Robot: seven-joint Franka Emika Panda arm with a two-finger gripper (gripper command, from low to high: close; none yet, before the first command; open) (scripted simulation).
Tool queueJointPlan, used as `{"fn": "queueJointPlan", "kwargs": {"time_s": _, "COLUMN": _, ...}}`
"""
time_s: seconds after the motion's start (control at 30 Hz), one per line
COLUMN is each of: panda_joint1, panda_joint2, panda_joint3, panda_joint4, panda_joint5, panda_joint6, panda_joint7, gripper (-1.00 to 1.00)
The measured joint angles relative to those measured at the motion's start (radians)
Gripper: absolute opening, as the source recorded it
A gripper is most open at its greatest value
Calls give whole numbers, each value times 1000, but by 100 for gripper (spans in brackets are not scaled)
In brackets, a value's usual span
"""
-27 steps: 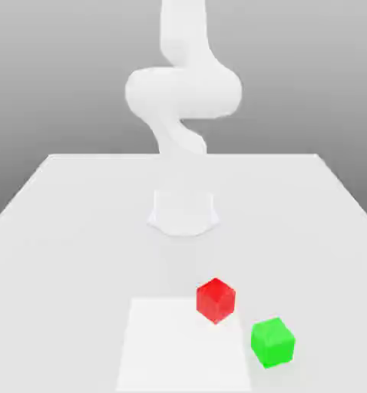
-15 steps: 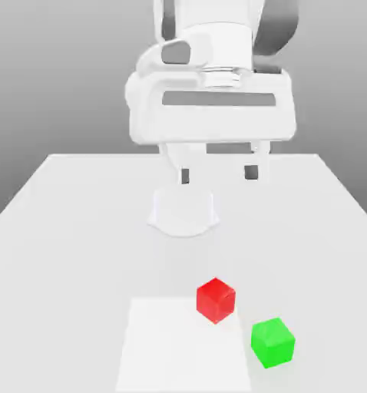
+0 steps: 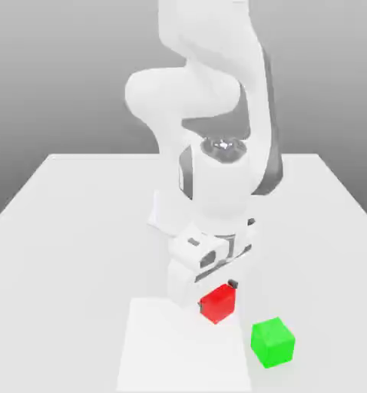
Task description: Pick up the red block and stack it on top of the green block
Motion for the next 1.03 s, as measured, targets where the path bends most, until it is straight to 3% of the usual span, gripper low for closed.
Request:
{"fn": "queueJointPlan", "kwargs": {"time_s": 0.17, "panda_joint1": -2, "panda_joint2": -3, "panda_joint3": 2, "panda_joint4": -1, "panda_joint5": -3, "panda_joint6": -4, "panda_joint7": 3, "gripper": -100}}
{"fn": "queueJointPlan", "kwargs": {"time_s": 0.43, "panda_joint1": 3, "panda_joint2": -253, "panda_joint3": -10, "panda_joint4": -26, "panda_joint5": -50, "panda_joint6": -229, "panda_joint7": 50, "gripper": -100}}
{"fn": "queueJointPlan", "kwargs": {"time_s": 0.73, "panda_joint1": 99, "panda_joint2": -169, "panda_joint3": 44, "panda_joint4": 252, "panda_joint5": -45, "panda_joint6": -421, "panda_joint7": 411, "gripper": -100}}
{"fn": "queueJointPlan", "kwargs": {"time_s": 0.9, "panda_joint1": 108, "panda_joint2": -10, "panda_joint3": 42, "panda_joint4": 290, "panda_joint5": -53, "panda_joint6": -300, "panda_joint7": 459, "gripper": -100}}
{"fn": "queueJointPlan", "kwargs": {"time_s": 0.93, "panda_joint1": 108, "panda_joint2": 18, "panda_joint3": 42, "panda_joint4": 292, "panda_joint5": -55, "panda_joint6": -274, "panda_joint7": 461, "gripper": 100}}
{"fn": "queueJointPlan", "kwargs": {"time_s": 1.03, "panda_joint1": 108, "panda_joint2": 18, "panda_joint3": 42, "panda_joint4": 292, "panda_joint5": -55, "panda_joint6": -274, "panda_joint7": 461, "gripper": 100}}
